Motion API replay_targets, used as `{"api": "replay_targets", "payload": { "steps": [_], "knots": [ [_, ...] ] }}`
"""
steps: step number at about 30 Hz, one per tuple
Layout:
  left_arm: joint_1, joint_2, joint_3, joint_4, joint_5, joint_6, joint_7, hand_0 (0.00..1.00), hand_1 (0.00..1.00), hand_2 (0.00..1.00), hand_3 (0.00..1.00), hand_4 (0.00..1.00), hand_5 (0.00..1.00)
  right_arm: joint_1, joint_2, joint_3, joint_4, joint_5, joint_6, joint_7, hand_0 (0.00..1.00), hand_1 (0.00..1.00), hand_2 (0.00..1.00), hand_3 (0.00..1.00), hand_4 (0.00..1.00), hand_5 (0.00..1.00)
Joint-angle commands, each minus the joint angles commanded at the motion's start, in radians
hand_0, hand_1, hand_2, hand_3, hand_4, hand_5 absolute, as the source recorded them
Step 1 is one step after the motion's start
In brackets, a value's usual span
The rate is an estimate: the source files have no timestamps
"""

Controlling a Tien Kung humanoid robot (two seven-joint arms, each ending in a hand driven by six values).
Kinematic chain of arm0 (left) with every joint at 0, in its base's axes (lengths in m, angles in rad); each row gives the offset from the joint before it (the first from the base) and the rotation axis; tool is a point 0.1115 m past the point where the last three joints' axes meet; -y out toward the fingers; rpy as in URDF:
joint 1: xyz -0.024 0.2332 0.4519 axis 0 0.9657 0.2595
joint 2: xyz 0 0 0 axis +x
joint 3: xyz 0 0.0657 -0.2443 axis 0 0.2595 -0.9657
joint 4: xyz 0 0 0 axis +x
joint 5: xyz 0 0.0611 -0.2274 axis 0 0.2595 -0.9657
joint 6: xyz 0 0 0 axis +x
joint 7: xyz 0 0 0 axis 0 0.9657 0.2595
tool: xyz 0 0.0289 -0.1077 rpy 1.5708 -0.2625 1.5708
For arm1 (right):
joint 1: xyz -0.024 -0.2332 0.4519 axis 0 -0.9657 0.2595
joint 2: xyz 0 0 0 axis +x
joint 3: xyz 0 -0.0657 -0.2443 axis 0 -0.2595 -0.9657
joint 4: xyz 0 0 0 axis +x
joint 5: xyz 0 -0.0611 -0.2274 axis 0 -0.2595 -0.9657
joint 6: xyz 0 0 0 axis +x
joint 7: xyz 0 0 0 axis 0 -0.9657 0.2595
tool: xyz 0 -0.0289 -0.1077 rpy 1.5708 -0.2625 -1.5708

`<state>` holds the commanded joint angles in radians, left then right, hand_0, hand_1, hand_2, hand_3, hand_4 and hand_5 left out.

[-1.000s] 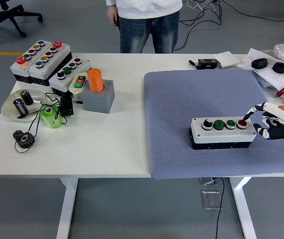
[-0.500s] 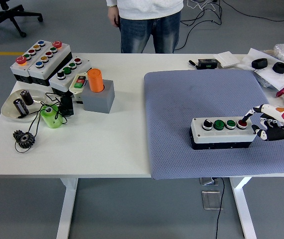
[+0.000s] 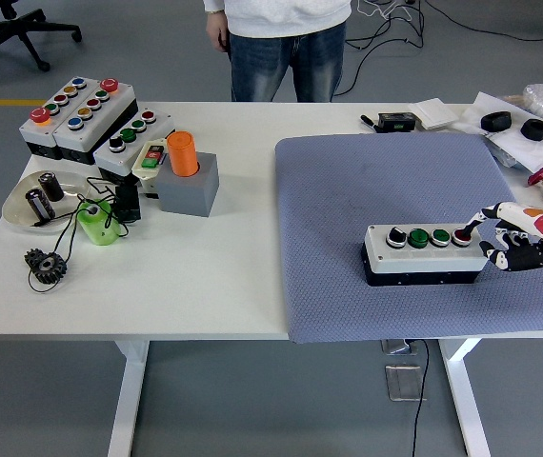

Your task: Pick up the button,place it on the desk,press the button,press the button

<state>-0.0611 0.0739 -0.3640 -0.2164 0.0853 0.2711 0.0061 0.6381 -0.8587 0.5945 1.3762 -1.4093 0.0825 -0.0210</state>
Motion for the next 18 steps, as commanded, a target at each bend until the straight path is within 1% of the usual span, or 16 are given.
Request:
{"api": "replay_targets", "payload": {
  "steps": [5, 10, 12, 14, 18],
  "knots": [
    [-0.002, 0.0, -0.003, 0.0, 0.001, 0.001, 0.0, 0.671, 0.693, 0.691, 0.629, 0.435, 0.998, 0.001, 0.0, -0.002, 0.007, -0.003, 0.006, -0.005, 0.08, 0.002, 0.071, 0.656, 0.442, 0.002],
    [-0.004, 0.001, -0.004, 0.001, 0.002, 0.0, 0.0, 0.671, 0.692, 0.69, 0.63, 0.436, 0.998, -0.001, -0.006, 0.024, 0.032, -0.005, 0.003, -0.004, 0.082, 0.002, 0.071, 0.655, 0.444, 0.002],
    [-0.004, 0.001, -0.003, 0.001, 0.001, 0.0, 0.0, 0.671, 0.692, 0.69, 0.63, 0.436, 0.998, -0.005, -0.009, 0.044, 0.049, -0.008, -0.002, -0.002, 0.082, 0.002, 0.071, 0.655, 0.444, 0.002],
    [-0.005, 0.002, -0.003, 0.001, 0.0, -0.001, -0.001, 0.671, 0.692, 0.69, 0.63, 0.436, 0.998, -0.003, -0.009, 0.072, 0.08, -0.012, -0.007, 0.0, 0.082, 0.002, 0.071, 0.655, 0.444, 0.002],
    [-0.008, 0.004, -0.001, 0.001, 0.002, 0.0, 0.001, 0.671, 0.69, 0.689, 0.631, 0.436, 0.998, 0.013, 0.003, 0.078, 0.103, -0.015, -0.007, -0.002, 0.084, 0.002, 0.071, 0.654, 0.445, 0.002]
  ]
}}
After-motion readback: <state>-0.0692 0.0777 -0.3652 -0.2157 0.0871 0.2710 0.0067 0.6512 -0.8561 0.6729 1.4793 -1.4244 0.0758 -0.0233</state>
